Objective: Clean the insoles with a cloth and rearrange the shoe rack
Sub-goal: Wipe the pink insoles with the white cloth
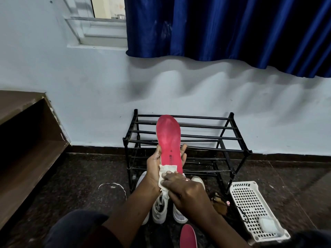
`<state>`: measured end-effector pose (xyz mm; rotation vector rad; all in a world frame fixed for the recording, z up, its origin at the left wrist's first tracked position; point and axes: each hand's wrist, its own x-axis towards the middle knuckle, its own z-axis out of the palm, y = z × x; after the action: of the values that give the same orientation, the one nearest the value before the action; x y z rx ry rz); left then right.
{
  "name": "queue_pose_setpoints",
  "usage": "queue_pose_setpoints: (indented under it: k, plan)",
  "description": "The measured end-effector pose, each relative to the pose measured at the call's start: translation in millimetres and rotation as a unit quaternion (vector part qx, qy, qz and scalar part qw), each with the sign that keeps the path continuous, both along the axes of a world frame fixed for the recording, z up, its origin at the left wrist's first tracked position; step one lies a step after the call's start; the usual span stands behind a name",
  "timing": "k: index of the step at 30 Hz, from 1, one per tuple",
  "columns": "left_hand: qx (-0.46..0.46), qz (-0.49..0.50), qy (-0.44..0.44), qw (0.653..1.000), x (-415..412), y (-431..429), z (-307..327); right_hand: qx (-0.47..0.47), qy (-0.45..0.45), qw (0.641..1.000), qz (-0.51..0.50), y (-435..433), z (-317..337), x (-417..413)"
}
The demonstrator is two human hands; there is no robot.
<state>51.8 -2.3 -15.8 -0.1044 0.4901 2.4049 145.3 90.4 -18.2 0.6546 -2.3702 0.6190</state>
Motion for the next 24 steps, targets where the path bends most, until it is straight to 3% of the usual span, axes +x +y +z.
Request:
queue_pose_setpoints:
  k: [4,10,16,24]
  plan:
    - [-0.008,-0.024,0.011,1.0,-3,1,1,0.042,0.033,0.997,-0.051,0,7,-13]
    - [-0.017,-0.063,0.017,0.998,3,6,0,0.054,-0.052,0.976,-0.203,-8,30,-39]
    - [0.012,-0.009,0.003,1.0,1,6,4,0.002,-0.036,0.989,-0.144,-17,21,-9]
    - [-0.006,0.014,0.027,1.0,4,7,0,-0.038,-0.11,0.983,-0.141,-10,13,3]
